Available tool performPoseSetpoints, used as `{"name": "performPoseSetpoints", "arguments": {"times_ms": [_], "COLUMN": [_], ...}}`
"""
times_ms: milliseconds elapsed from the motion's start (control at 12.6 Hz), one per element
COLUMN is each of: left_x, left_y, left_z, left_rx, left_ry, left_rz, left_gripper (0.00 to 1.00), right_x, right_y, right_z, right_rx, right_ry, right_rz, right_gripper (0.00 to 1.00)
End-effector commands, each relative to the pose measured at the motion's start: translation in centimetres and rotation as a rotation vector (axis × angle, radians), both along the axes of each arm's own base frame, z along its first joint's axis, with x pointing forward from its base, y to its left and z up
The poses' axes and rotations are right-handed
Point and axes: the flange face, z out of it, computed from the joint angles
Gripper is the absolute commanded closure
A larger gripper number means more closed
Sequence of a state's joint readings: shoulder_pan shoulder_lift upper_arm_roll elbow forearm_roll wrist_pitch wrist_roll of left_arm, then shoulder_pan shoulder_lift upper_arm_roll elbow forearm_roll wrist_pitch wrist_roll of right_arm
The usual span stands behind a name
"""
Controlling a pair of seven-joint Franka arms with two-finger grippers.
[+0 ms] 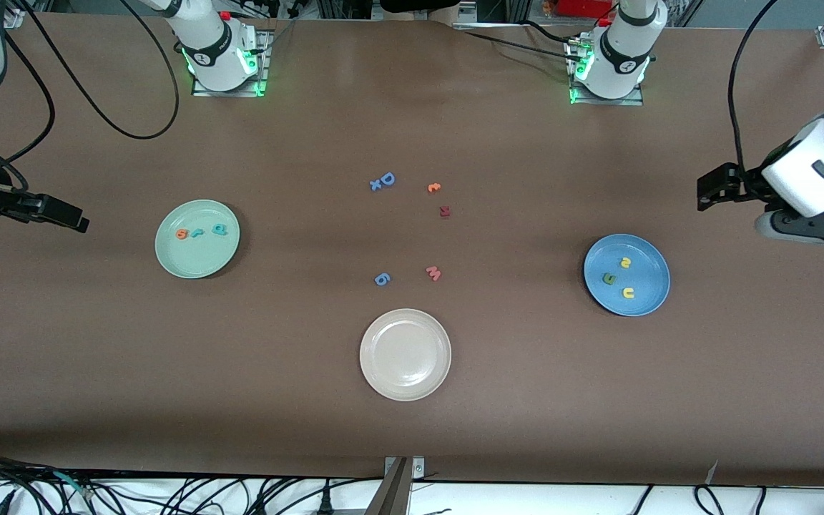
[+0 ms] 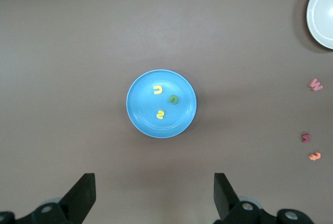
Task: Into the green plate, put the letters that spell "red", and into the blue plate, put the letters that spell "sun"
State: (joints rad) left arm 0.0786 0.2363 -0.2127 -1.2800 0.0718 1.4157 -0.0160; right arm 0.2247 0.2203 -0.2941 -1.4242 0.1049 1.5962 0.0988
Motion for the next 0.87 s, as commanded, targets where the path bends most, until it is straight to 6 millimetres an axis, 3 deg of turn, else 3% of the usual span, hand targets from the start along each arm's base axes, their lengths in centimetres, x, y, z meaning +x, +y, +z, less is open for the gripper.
{"name": "performPoseSetpoints", "arguments": {"times_ms": [0, 238, 475, 792], "left_x": [-2.3, -5.1, -6.9, -7.1], "left_y": [-0.3, 0.1, 0.2, 0.2], "left_z": [-0.8, -2.4, -2.4, -2.5], "left_rx": [-0.048, -0.054, -0.053, -0.052], "left_ry": [-0.023, -0.050, -0.042, -0.024], "left_rz": [0.005, 0.021, 0.028, 0.033], "left_gripper": [0.00, 0.00, 0.00, 0.00], "right_x": [-0.5, -0.8, -0.4, 0.3], "right_y": [-2.3, -2.0, -2.2, -1.8], "right_z": [0.5, 1.0, 1.3, 3.0], "right_rx": [0.013, 0.006, 0.003, 0.010], "right_ry": [-0.023, -0.028, -0.059, -0.139], "right_rz": [-0.024, -0.008, -0.003, -0.030], "right_gripper": [0.00, 0.00, 0.00, 0.00]}}
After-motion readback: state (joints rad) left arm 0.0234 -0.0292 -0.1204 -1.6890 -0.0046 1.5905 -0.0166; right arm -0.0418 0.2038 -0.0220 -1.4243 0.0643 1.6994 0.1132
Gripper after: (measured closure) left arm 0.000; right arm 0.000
